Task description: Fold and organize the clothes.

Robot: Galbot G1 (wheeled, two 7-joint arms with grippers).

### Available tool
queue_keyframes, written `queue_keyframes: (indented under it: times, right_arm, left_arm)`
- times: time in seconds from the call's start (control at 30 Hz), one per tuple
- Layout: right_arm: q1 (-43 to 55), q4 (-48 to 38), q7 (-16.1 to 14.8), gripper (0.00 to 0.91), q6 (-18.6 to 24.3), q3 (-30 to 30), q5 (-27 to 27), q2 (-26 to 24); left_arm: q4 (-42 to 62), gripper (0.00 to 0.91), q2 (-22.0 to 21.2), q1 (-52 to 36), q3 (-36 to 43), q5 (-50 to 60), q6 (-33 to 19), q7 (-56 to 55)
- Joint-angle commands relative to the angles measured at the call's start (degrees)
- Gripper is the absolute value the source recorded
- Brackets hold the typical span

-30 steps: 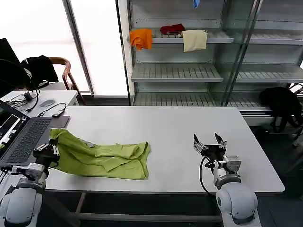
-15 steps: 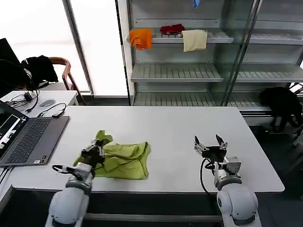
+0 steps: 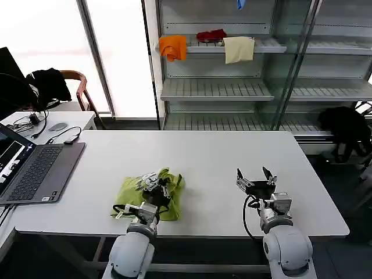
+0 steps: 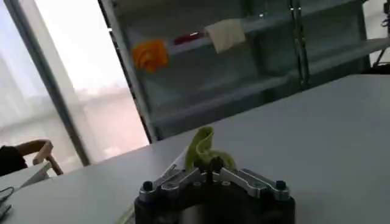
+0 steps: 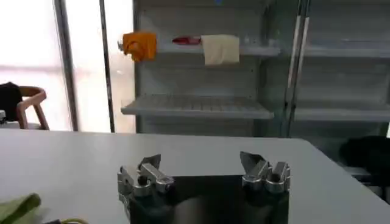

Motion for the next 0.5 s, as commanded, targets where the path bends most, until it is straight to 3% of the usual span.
queue_keyframes:
  times: [0.03,0.07,0.1,0.5]
  right_arm:
    - [0.0,-0.3,0.0,0.907,0.2,0.0,-0.3,0.1]
    - [0.0,-0.3,-0.1,0.907,0.2,0.1,-0.3,0.1]
    - [0.0,-0.3,-0.1,0.907,0.2,0.0,-0.3,0.1]
    - [0.1,-0.5,-0.2,0.907,0.5,-0.4,-0.8,0.2]
  left_arm:
    - [4.8,0.081,-2.9,-1.2,3.3,2.5,1.0,-1.4]
    - [5.3,0.584,-2.9,-1.2,3.0,3.0,1.0,-1.4]
    - [5.7,0.907,-2.9,-1.1,2.9,3.3,1.0,-1.4]
    - [5.1,0.907,-3.9,-0.2,4.1,3.3,1.0,-1.4]
